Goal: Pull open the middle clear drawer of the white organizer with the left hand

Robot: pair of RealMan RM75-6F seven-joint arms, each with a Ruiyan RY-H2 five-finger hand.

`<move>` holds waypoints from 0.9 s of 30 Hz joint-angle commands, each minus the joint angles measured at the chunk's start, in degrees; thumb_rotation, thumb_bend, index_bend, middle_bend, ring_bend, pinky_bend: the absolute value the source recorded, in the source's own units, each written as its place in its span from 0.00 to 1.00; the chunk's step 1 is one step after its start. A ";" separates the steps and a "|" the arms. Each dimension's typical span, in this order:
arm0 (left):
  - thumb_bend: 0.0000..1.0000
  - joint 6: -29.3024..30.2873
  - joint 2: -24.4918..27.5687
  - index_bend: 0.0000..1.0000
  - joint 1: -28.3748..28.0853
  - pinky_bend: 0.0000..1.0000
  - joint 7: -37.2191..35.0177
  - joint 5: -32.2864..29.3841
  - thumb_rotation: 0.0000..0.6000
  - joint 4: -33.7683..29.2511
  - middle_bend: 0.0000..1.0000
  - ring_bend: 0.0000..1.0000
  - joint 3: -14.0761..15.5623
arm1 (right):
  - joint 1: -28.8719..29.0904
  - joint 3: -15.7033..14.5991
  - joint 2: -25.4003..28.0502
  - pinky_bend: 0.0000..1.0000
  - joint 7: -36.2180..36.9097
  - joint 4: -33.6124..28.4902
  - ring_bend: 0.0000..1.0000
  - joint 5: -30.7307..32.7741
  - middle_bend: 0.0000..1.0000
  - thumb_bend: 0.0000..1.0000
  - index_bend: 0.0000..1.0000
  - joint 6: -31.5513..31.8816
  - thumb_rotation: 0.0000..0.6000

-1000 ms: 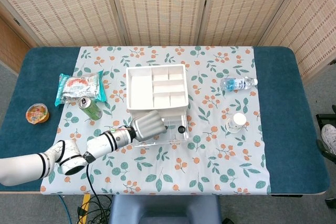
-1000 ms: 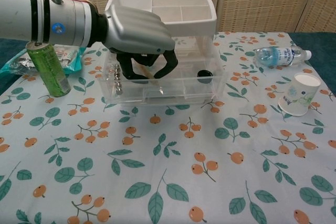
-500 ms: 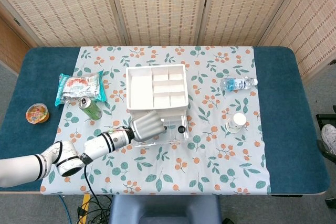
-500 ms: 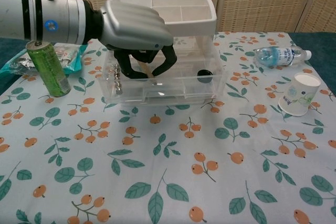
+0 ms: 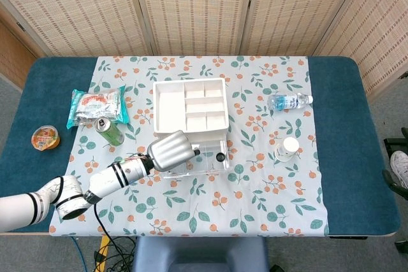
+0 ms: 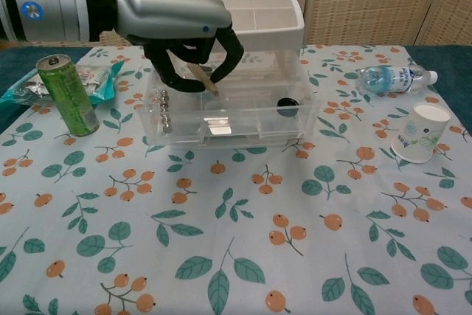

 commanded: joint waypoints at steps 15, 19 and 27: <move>0.36 10.63 10.18 0.55 10.91 1.00 -1.33 1.78 1.00 -6.66 1.00 1.00 2.82 | 0.70 0.09 -0.15 0.10 0.09 -0.07 0.11 -0.68 0.10 0.30 0.00 -0.52 1.00; 0.36 11.33 11.71 0.55 13.39 1.00 -0.12 1.65 1.00 -7.94 1.00 1.00 4.15 | 1.09 0.14 -0.44 0.10 0.42 0.32 0.11 -0.87 0.10 0.30 0.00 -0.92 1.00; 0.36 11.89 10.72 0.55 18.18 1.00 2.30 2.40 1.00 -7.86 1.00 1.00 7.54 | 1.61 0.13 -0.94 0.10 1.11 1.01 0.11 -1.24 0.10 0.30 0.00 -1.39 1.00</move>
